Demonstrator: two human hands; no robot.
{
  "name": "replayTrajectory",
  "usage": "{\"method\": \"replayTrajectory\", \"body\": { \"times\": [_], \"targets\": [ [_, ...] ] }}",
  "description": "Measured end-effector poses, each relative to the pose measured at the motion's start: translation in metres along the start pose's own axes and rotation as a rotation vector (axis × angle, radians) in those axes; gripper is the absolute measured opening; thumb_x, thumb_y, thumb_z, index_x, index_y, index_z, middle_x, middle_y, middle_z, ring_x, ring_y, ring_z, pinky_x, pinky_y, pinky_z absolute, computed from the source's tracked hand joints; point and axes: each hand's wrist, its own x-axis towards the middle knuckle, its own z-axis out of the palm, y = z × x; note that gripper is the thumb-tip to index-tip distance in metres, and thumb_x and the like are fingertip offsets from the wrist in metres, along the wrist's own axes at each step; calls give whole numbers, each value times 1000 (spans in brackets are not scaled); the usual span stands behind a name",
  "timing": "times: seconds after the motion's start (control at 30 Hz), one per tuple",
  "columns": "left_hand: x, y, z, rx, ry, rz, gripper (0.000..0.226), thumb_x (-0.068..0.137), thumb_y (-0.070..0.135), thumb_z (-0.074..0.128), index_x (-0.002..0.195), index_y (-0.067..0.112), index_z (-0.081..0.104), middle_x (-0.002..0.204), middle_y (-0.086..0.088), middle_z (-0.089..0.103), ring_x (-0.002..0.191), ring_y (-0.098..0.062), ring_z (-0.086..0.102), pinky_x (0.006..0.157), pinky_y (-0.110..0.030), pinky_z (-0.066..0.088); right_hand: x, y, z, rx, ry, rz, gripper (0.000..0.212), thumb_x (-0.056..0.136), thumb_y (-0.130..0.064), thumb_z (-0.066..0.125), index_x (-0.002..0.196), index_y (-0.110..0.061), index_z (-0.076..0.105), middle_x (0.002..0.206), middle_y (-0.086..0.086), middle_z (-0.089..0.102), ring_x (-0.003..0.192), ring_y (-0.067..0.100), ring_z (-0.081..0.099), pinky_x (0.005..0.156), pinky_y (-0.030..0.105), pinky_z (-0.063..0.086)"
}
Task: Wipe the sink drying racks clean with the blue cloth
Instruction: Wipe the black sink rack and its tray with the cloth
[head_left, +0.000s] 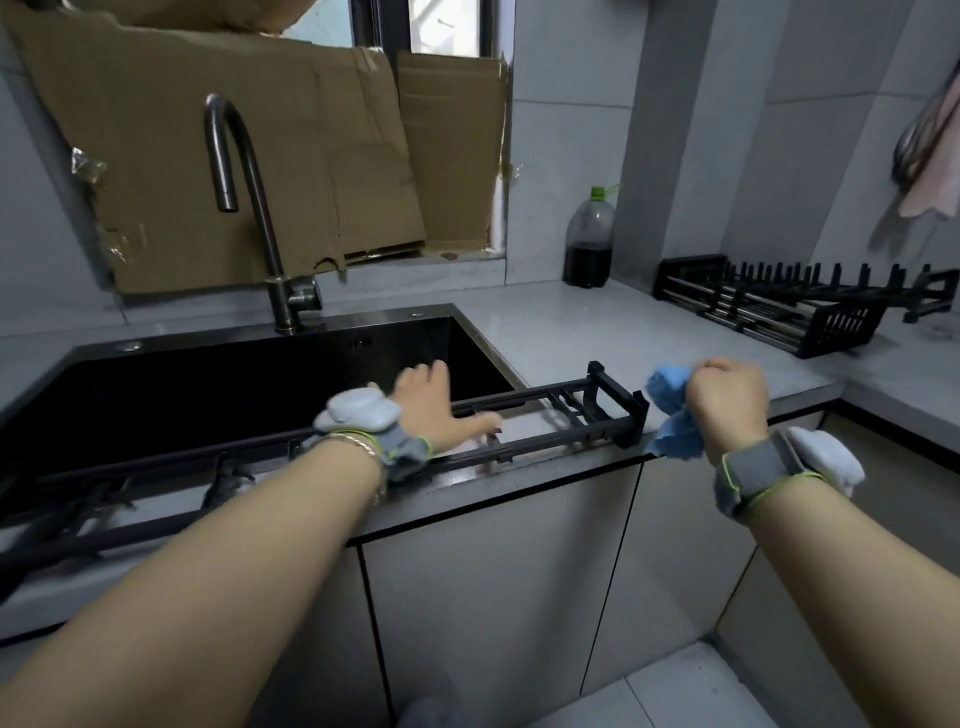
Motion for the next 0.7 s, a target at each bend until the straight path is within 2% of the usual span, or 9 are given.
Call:
{"method": "replayTrajectory", "body": {
  "times": [0.07,0.17,0.27,0.37,0.43,0.5,0.57,0.63,0.7],
  "targets": [
    [-2,-31,-17,70,106,-129,72,87,63,46,134,9,39,141,-14,40,131,-30,36,106,-51,24,2,5,3,-178,-87,9,18,79,-12,46,63,-8,53,80,18,55,78,33,51,67,34,38],
    [-22,-98,-37,153,186,-385,60,91,54,47,127,6,44,133,-19,45,122,-37,41,102,-47,34,-4,-4,18,-524,-135,-97,25,84,-30,47,83,-6,56,93,18,52,73,32,51,63,32,38],
    [-57,-167,-51,196,148,-656,59,90,49,50,125,3,41,131,-24,42,119,-41,41,99,-45,38,-12,-23,42,-854,-197,-169,27,86,-23,51,103,-3,53,117,17,41,93,37,53,77,37,42],
    [-85,-196,-51,242,24,-796,49,90,41,53,119,3,42,128,-24,42,118,-40,44,96,-46,42,-20,-30,66,-946,-299,-195,31,84,-20,53,110,-3,52,117,15,40,99,37,54,90,44,43],
    [-93,-201,-44,247,63,-783,55,89,45,53,123,3,42,129,-24,43,118,-40,43,96,-45,42,-36,-34,82,-944,-346,-313,27,84,-24,53,105,-7,54,103,10,42,87,32,52,82,41,45],
    [-91,-191,-38,203,154,-691,58,90,49,50,126,4,43,131,-22,43,120,-39,41,100,-44,38,-57,-41,90,-957,-400,-417,21,85,-23,52,101,-10,52,102,8,46,80,29,49,72,35,43],
    [-91,-181,-35,153,165,-491,59,91,55,46,128,9,47,130,-17,47,119,-35,44,96,-41,40,-77,-49,99,-947,-446,-511,21,86,-25,51,103,-13,52,108,9,53,83,30,54,67,32,41],
    [-94,-169,-31,42,127,-269,62,88,62,45,127,14,51,127,-12,52,115,-31,50,92,-39,45,-92,-54,102,-929,-463,-558,15,84,-27,50,94,-17,52,105,9,59,82,30,56,66,30,41],
    [-97,-154,-25,3,36,-142,64,84,66,48,126,18,52,126,-8,53,115,-30,49,92,-37,45,-100,-54,102,-932,-480,-567,9,80,-25,51,86,-17,52,101,9,63,81,29,56,65,29,40]
  ]
}}
